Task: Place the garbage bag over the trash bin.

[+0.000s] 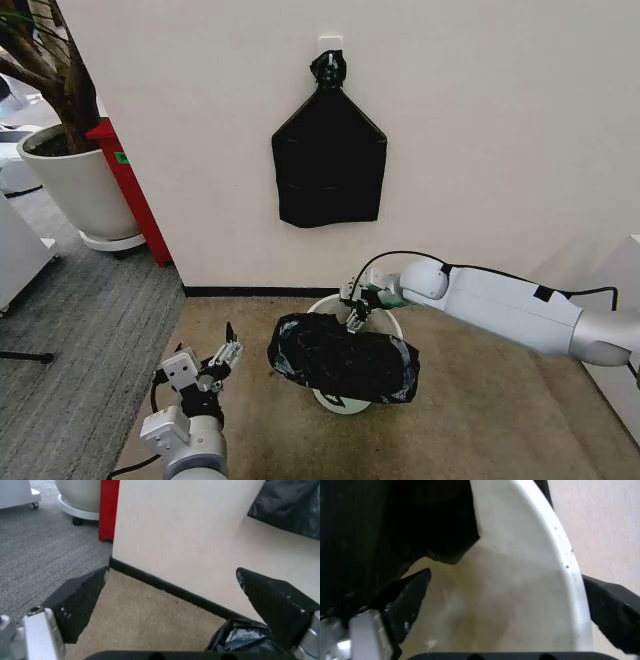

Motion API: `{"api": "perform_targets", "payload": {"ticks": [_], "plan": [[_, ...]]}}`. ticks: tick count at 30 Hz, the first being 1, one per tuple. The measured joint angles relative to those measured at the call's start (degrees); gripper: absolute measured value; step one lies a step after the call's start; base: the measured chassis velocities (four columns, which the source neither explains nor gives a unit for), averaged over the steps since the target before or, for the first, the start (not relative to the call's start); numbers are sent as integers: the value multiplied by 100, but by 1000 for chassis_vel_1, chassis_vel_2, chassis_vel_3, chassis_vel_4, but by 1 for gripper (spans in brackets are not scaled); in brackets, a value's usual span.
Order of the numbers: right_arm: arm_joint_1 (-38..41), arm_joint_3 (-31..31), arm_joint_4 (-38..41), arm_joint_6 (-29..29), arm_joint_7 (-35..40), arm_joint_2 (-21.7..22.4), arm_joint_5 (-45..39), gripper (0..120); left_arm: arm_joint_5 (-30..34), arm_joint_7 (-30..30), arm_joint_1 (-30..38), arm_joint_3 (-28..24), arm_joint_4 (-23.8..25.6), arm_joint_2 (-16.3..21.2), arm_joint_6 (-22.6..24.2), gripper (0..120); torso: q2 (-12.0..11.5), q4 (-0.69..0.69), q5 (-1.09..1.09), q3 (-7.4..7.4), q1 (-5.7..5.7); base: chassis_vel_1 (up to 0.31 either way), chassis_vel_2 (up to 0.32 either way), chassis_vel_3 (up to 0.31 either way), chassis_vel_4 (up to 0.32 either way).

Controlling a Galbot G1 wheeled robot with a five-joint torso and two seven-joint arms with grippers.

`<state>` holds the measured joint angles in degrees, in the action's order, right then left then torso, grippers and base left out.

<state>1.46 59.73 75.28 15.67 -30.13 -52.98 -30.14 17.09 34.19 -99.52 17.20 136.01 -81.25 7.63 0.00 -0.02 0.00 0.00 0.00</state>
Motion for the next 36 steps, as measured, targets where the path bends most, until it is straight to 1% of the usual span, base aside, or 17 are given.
{"api": "perform_targets", "payload": {"ticks": [2,6,8,10,12,13,15,16,18,19,22,24,27,30,34,36], "plan": [[-41,-1,-51,-10,1,-29,18,87,-5,0,12,-11,-35,16,0,100,0,2,-1,0,0,0,0,0,0],[-95,-2,-107,-40,1,-62,44,76,-20,-31,32,-34,-39,13,12,100,0,0,0,0,0,0,0,0,0],[-100,11,-151,-53,-8,-110,51,67,-29,-48,28,-38,-37,26,17,100,0,0,0,0,0,0,0,0,0],[-98,16,-170,-57,-10,-129,53,64,-33,-49,26,-38,-37,29,17,100,0,0,-1,0,0,0,0,0,0],[-70,51,-260,-65,-40,-224,58,53,-49,-49,12,-40,-45,30,14,100,0,1,0,0,0,0,0,0,0],[-39,83,-304,-69,-60,-272,58,51,-55,-49,3,-41,-45,24,11,100,0,1,0,0,0,0,0,0,0],[35,120,-394,-79,-96,-364,57,41,-83,-49,-14,-58,-58,19,-1,100,0,2,0,0,0,0,0,0,0],[72,142,-435,-87,-104,-400,53,38,-102,-49,-24,-67,-66,16,-14,100,0,2,0,0,0,0,0,0,0],[97,164,-462,-94,-109,-422,49,36,-112,-49,-30,-74,-69,15,-19,100,0,3,0,0,0,0,0,0,0],[134,197,-504,-108,-129,-451,44,30,-119,-49,-38,-81,-74,14,-27,100,0,3,0,0,0,0,0,0,0],[172,244,-586,-153,-222,-484,38,20,-127,-49,-37,-86,-86,27,-37,100,0,2,-1,0,0,0,0,0,0],[188,271,-610,-183,-275,-483,39,15,-127,-49,-30,-87,-85,53,-39,100,1,1,-1,0,0,0,0,0,0],[212,302,-641,-203,-307,-480,44,13,-128,-51,-29,-89,-86,73,-39,100,1,1,-1,0,0,0,0,0,0],[272,348,-687,-217,-353,-476,50,13,-131,-56,-32,-99,-84,83,-39,100,0,1,2,0,0,0,0,0,0],[382,408,-755,-252,-477,-472,52,11,-132,-59,-37,-102,-82,100,-40,100,0,2,0,0,0,0,0,0,0],[462,460,-785,-271,-536,-465,37,7,-132,-60,-36,-103,-82,111,-40,100,0,2,1,0,0,0,0,0,0]]}}
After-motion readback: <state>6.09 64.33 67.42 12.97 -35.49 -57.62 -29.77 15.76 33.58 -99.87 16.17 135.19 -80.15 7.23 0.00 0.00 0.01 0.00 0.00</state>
